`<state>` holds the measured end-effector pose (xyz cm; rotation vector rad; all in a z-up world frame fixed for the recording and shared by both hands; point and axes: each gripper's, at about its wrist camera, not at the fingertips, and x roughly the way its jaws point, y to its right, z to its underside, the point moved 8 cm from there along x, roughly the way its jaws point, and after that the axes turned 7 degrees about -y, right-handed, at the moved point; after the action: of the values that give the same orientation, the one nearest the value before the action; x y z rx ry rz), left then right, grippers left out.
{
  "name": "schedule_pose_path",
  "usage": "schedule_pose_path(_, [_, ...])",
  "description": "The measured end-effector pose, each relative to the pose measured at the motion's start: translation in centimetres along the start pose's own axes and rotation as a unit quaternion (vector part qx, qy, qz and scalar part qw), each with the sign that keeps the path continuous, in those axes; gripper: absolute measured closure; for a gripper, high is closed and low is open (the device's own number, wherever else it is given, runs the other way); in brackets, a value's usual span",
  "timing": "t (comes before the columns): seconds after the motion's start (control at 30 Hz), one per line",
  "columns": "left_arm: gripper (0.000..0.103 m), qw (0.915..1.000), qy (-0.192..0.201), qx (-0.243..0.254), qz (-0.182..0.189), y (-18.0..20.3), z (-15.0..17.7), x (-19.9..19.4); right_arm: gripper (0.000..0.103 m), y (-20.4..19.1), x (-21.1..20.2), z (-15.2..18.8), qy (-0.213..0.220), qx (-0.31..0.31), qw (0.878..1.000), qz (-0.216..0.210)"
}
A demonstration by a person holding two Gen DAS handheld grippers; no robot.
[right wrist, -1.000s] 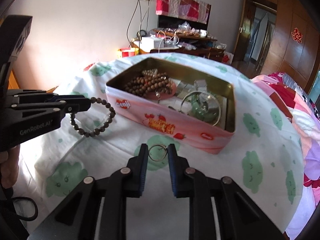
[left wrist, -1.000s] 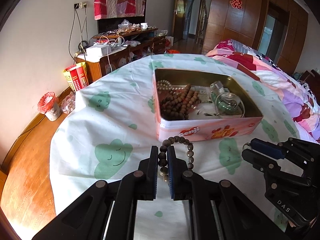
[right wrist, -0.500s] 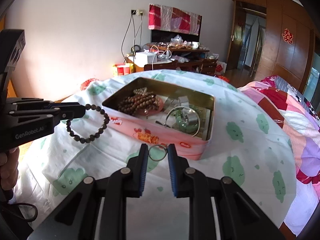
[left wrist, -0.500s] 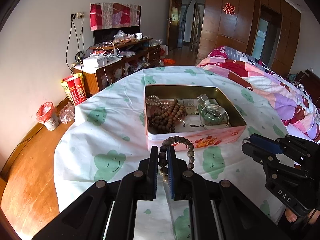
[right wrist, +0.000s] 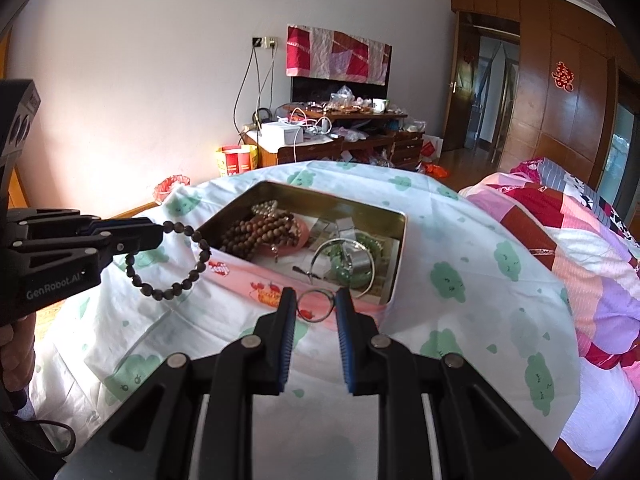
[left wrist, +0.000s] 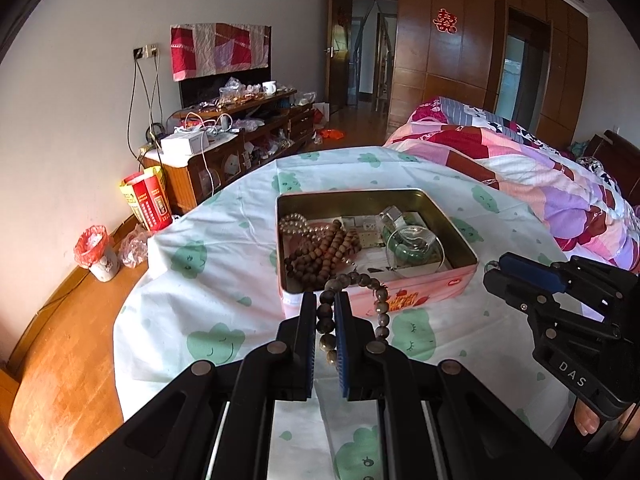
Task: Organize jewelry
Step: 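Carry the grey bracelet and silver ring over the tin and lower them in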
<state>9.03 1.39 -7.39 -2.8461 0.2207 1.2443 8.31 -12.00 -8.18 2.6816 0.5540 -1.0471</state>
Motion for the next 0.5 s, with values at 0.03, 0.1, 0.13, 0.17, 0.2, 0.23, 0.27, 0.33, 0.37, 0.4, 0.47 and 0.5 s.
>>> schedule_pose_path(0.03, [0.095,1.0,0.001,0.002,-0.001,0.1,-0.1,-0.1,0.081,0.1,-0.1,-0.1,0.003,0.001,1.0,0.001])
schedule_pose_path(0.1, [0.095,1.0,0.004,0.007,-0.003,0.3,-0.5,-0.2,0.081,0.3,-0.3,-0.3,0.005,0.001,1.0,0.002])
schedule_pose_path(0.13, [0.095,0.9999,0.006,0.007,-0.004,0.3,-0.6,-0.2,0.081,0.4,-0.3,-0.4,0.007,0.001,1.0,0.003])
schedule_pose_path(0.17, [0.095,0.9999,0.007,0.009,-0.005,0.4,-0.8,-0.2,0.081,0.5,-0.3,-0.5,0.009,0.001,1.0,0.004])
schedule_pose_path(0.2, [0.095,0.9999,0.009,0.01,-0.006,0.4,-1.0,-0.3,0.081,0.6,-0.4,-0.7,0.01,0.001,1.0,0.005])
schedule_pose_path(0.23, [0.095,0.9999,0.01,0.011,-0.007,0.4,-1.2,-0.3,0.081,0.7,-0.4,-0.8,0.011,0.0,1.0,0.005])
schedule_pose_path(0.27, [0.095,0.9998,0.012,0.012,-0.008,0.4,-1.5,-0.4,0.081,0.8,-0.4,-1.0,0.013,0.001,1.0,0.006])
schedule_pose_path(0.33, [0.095,0.9997,0.016,0.016,-0.009,0.6,-2.0,-0.6,0.081,1.0,-0.4,-1.3,0.016,0.001,1.0,0.006])
schedule_pose_path(0.37, [0.095,0.9996,0.017,0.018,-0.01,0.6,-2.1,-0.6,0.081,1.0,-0.4,-1.4,0.017,0.0,1.0,0.007])
schedule_pose_path(0.4, [0.095,0.9996,0.019,0.02,-0.011,0.7,-2.3,-0.7,0.081,1.1,-0.4,-1.5,0.018,0.0,1.0,0.007])
schedule_pose_path(0.47, [0.095,0.9994,0.022,0.025,-0.013,0.9,-2.8,-0.7,0.081,1.3,-0.5,-1.8,0.02,-0.001,1.0,0.008])
schedule_pose_path(0.5, [0.095,0.9993,0.024,0.027,-0.014,1.0,-3.1,-0.8,0.081,1.4,-0.4,-2.0,0.021,-0.001,1.0,0.009])
